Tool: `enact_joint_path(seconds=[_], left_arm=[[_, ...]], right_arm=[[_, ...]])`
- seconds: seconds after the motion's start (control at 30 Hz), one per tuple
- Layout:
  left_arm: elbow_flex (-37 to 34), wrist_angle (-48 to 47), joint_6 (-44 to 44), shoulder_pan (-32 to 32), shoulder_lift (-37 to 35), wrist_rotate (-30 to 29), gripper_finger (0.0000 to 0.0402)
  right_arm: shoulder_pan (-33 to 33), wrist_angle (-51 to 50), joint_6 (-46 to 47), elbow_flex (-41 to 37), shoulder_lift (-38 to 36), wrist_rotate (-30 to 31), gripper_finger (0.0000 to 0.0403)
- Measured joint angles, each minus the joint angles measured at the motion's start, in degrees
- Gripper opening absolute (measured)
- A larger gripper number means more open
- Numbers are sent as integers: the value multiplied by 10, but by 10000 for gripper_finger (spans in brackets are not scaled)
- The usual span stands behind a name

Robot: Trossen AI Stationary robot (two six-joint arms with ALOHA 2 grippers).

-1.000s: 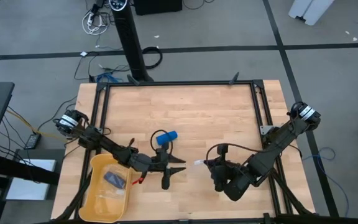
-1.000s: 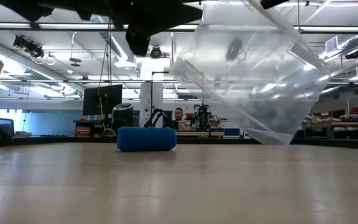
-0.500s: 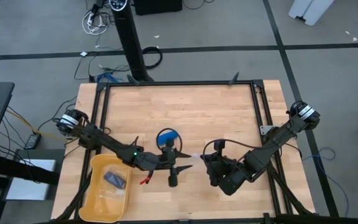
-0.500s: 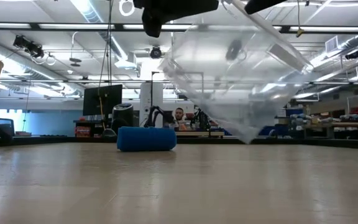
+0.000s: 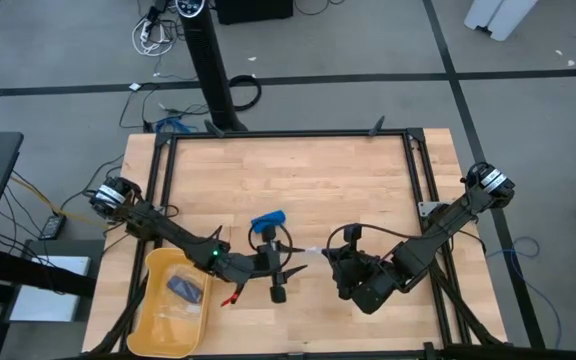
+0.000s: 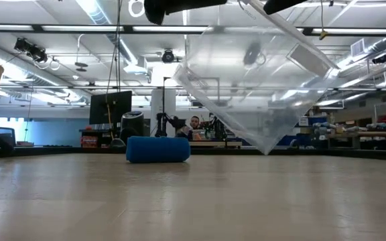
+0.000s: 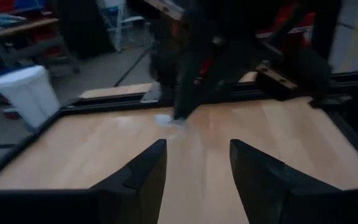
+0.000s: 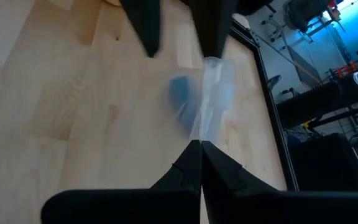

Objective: Roll bandage
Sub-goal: Open the transparent zip bag

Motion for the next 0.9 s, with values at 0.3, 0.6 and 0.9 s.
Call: enact_joint_path(seconds=[0.3, 0.6, 0.9], left_arm=[[37, -76, -65, 7, 0, 39, 183], [49, -85, -116, 35, 0, 77, 163], [49, -101, -94, 51, 0, 76, 68]], right_arm=[[0, 0, 3, 0, 0, -2, 2], [-3, -1, 3, 0, 0, -2, 2], [-3, 0, 35, 0, 0, -18, 10]])
